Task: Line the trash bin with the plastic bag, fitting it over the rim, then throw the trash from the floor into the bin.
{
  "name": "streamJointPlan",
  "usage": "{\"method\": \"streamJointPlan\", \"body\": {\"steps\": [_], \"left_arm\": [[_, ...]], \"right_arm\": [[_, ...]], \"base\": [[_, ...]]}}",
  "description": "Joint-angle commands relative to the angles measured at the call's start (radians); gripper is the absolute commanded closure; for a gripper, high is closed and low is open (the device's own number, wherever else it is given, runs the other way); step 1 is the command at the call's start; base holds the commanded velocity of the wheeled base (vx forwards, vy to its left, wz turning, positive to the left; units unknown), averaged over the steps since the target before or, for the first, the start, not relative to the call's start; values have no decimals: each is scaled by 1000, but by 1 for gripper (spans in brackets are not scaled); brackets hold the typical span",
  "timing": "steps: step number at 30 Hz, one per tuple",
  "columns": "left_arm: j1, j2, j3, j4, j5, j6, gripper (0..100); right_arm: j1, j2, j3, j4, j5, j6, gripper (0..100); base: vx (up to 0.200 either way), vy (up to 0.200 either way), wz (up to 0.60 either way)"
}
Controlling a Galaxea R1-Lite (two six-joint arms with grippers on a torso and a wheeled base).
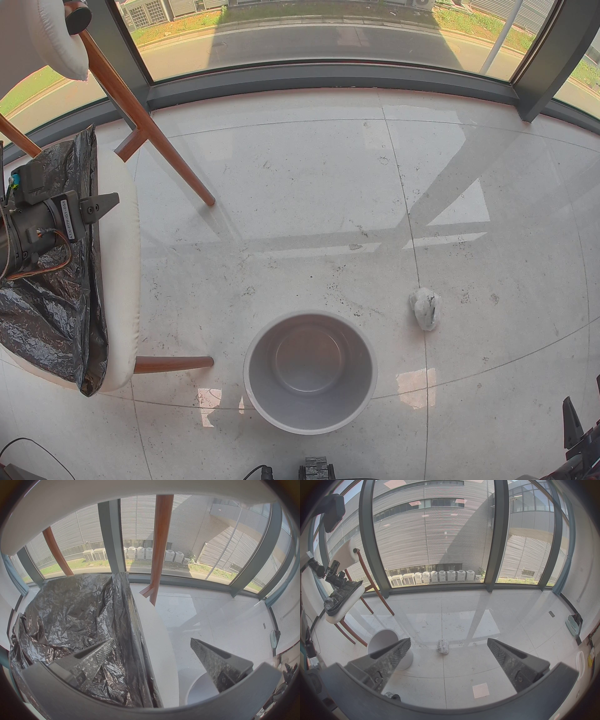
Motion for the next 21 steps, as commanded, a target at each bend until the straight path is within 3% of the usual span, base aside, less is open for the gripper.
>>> {"method": "streamJointPlan", "body": {"steps": [1,21], "left_arm": [[4,21,2,-1,1,-10,0],[51,79,-4,-37,-3,-16,0]], "right_arm": [[-1,-13,18,-1,0,0,0],[1,-13,18,1,0,-1,0]], "base": [[0,0,0],[0,0,0]]}}
